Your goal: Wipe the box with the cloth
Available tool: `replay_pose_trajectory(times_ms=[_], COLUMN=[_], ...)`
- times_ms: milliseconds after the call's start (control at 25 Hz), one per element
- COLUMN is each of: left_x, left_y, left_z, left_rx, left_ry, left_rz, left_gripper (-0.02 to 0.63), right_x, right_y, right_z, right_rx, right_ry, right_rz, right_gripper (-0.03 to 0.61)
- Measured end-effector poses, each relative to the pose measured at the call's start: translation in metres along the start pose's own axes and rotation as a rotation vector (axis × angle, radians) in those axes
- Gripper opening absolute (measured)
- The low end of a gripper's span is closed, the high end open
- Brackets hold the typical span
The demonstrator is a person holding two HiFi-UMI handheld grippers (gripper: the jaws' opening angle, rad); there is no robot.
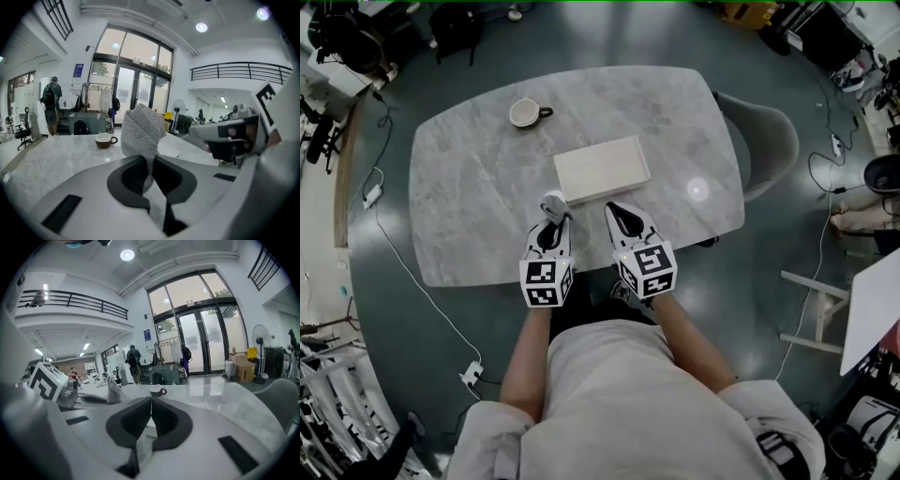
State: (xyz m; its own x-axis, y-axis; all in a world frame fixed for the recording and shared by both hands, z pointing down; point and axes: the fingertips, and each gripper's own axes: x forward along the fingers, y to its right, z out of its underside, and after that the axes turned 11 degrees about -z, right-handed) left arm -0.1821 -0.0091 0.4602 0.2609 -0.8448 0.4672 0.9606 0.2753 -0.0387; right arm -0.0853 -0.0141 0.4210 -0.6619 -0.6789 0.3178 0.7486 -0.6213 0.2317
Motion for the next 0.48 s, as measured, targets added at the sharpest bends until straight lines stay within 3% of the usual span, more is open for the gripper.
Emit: replay_pose_trajectory(times_ms=[120, 480], left_x=[-0.02, -0.07], left_y=[0.016, 0.058], left_z=[-0.021, -0.06], left_rx=[-0.034, -0.004], left_ry=[0.04, 0.14], left_rz=[-0.007, -0.045], left_gripper=[0.04, 0.04], right_x=[-0.016, -0.083], right_y=[-0.001, -0.004], right_z=[-0.015, -0.049], right_rx=[-0.032, -0.05], right_ry=[0.027, 0.154], right_rz=[0.022, 0.059], right_gripper=[0.025, 0.025])
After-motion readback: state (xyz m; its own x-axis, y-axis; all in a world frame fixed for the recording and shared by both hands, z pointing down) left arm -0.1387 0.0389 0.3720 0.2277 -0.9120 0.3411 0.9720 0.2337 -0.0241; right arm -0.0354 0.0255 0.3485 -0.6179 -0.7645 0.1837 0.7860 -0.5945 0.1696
